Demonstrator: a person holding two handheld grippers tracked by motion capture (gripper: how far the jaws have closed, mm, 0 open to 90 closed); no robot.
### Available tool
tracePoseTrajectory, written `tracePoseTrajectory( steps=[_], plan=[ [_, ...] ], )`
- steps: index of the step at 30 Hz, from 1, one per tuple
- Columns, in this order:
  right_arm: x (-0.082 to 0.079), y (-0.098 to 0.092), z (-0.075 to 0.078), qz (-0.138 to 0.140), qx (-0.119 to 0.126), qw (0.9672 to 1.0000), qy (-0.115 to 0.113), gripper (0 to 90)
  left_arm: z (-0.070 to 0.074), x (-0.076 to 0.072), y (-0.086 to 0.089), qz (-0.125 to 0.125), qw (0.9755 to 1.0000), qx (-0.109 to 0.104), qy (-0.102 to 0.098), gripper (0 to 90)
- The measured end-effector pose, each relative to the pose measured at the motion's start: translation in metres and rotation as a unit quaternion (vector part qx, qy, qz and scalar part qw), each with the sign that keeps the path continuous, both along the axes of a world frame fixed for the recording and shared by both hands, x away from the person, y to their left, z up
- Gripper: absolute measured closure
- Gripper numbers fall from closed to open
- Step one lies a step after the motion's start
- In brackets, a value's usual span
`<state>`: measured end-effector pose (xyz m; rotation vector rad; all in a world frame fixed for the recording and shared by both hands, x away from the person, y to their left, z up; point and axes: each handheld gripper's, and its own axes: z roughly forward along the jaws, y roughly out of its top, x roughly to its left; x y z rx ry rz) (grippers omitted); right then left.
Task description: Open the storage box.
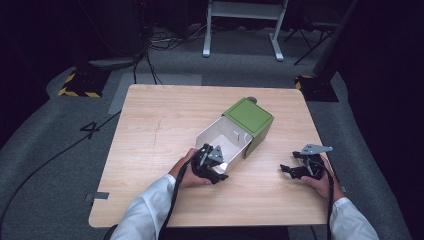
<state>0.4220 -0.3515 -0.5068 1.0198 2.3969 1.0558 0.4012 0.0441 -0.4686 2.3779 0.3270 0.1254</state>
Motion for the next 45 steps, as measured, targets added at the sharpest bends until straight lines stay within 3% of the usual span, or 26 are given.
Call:
tracePoseTrajectory(
  steps=[10, 14, 21, 25, 36, 45],
  plan=[
    [0.0, 0.0, 0.0, 0.0, 0.0, 1.0, 0.0, 14.8, 0.019, -0.012, 0.008, 0.023, 0.9989, -0.02, -0.034, 24.8],
    [0.0, 0.0, 0.0, 0.0, 0.0, 1.0, 0.0, 14.8, 0.026, -0.016, 0.015, 0.036, 0.9976, -0.028, -0.052, 22.8],
    [0.0, 0.0, 0.0, 0.0, 0.0, 1.0, 0.0, 14.8, 0.035, -0.019, 0.034, 0.06, 0.9953, -0.039, -0.066, 22.1],
    [0.0, 0.0, 0.0, 0.0, 0.0, 1.0, 0.0, 14.8, 0.039, -0.021, 0.049, 0.081, 0.9932, -0.044, -0.072, 22.4],
    [0.0, 0.0, 0.0, -0.001, 0.0, 1.0, 0.0, 14.8, 0.043, -0.026, 0.086, 0.129, 0.987, -0.035, -0.089, 22.4],
    [-0.001, 0.0, 0.0, -0.002, 0.0, 1.0, 0.0, 14.9, 0.037, -0.028, 0.118, 0.175, 0.98, -0.023, -0.093, 22.6]
  ],
)
